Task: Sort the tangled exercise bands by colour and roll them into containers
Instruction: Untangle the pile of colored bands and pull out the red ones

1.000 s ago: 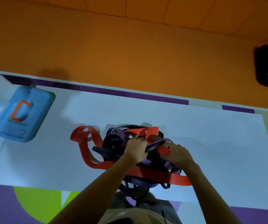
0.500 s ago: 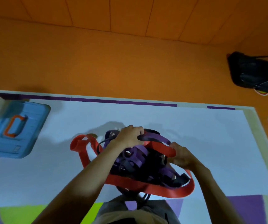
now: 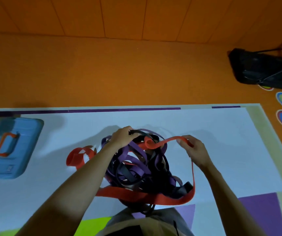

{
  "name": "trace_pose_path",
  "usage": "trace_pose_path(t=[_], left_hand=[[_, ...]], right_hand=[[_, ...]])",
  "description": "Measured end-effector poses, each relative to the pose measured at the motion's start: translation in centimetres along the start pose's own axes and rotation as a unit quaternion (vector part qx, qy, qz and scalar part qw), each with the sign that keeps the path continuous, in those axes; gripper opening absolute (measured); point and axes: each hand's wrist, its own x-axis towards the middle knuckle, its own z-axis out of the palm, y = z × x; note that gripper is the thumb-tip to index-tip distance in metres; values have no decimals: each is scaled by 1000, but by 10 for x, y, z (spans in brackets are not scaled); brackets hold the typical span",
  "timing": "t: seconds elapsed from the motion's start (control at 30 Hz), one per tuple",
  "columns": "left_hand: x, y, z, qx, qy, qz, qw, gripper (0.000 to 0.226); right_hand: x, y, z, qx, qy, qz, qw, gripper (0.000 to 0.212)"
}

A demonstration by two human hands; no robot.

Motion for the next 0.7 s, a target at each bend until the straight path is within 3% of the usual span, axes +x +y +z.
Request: trace_pose_path(t=[0.1,0.2,0.37,0.47,0.53,0.6,0.7], left_hand=[[10,-4,6,38,9,-20,999,52],[16,-5,9,41,27,-20,999,44],[14,-23,6,125,12,-57,990,47],[1,-43,6,86,21,-110,990,52],[-9,-57,6,47,67,-153,985,65],[-20,-73,7,-11,119,-206,971,82],[-37,-94,10,-94,144,-268,948,87]], right_hand=[[10,-7,-16,81,48,-1,996,37],[24,-6,-31,134,88,7,987,40],[47,10,-40,196,101,52,974,52],[64,21,-39,260,92,115,954,54],[74,31,-35,292,64,164,940,50],[85,42,-26,299,33,193,934,49],[100,55,-13,282,12,216,935,43]])
